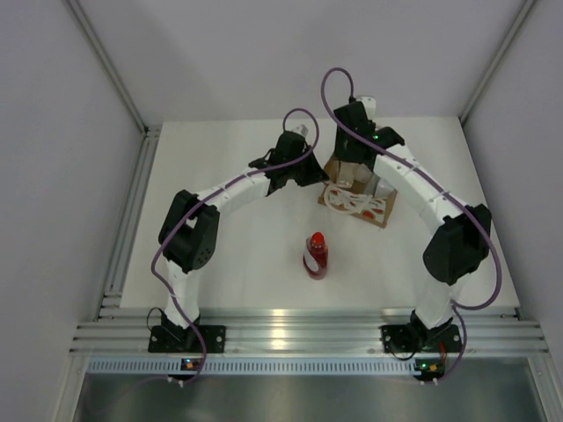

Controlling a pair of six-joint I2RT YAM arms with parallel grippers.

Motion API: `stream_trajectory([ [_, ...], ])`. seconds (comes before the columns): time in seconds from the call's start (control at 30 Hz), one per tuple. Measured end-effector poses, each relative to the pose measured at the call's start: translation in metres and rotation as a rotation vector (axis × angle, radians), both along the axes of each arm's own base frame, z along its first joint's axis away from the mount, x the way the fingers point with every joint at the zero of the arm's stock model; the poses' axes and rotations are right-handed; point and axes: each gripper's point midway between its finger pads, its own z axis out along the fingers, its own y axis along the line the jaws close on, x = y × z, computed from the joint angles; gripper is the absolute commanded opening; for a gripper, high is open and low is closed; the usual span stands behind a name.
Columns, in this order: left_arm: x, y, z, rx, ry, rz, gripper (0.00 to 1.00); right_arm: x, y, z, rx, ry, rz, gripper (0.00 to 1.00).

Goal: Take the personal care products out of the canvas bag

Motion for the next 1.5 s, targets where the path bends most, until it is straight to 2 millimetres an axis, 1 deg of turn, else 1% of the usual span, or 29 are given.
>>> stream_trajectory([
  [0.2, 0.000, 0.000, -0.001, -0.004, 0.007, 0.006, 0.00, -0.012, 0.011, 0.042, 0.015, -0.037, 0.080, 0.00],
  [0.3, 0.000, 0.001, 0.000, -0.004, 0.007, 0.009, 0.00, -0.027, 0.013, 0.062, 0.031, -0.053, 0.125, 0.00],
  [0.47, -0.001, 0.003, -0.001, 0.001, 0.007, 0.014, 0.00, -0.051, 0.011, 0.091, 0.057, -0.078, 0.187, 0.00],
  [0.53, -0.001, 0.004, 0.000, 0.001, 0.005, 0.016, 0.00, -0.059, 0.010, 0.100, 0.069, -0.085, 0.206, 0.00],
  [0.63, -0.002, 0.004, -0.001, 0.003, 0.006, 0.019, 0.00, -0.069, 0.009, 0.107, 0.078, -0.085, 0.234, 0.00],
  [0.87, -0.002, 0.005, -0.001, 0.004, 0.006, 0.020, 0.00, -0.100, 0.011, 0.115, 0.100, -0.067, 0.322, 0.00],
  [1.0, -0.002, 0.005, -0.001, 0.004, 0.005, 0.021, 0.00, -0.121, 0.017, 0.110, 0.112, -0.047, 0.387, 0.00],
  [1.07, -0.002, 0.005, -0.001, 0.005, 0.005, 0.021, 0.00, -0.129, 0.018, 0.102, 0.108, -0.024, 0.410, 0.00],
  [1.17, -0.002, 0.005, -0.001, 0.005, 0.005, 0.022, 0.00, -0.134, 0.019, 0.088, 0.096, 0.011, 0.425, 0.00],
  [1.3, -0.002, 0.005, -0.001, 0.005, 0.006, 0.022, 0.00, -0.140, 0.016, 0.057, 0.064, 0.083, 0.432, 0.00],
  [1.5, -0.002, 0.006, -0.001, 0.006, 0.005, 0.023, 0.00, -0.156, 0.015, 0.007, 0.021, 0.203, 0.457, 0.00],
])
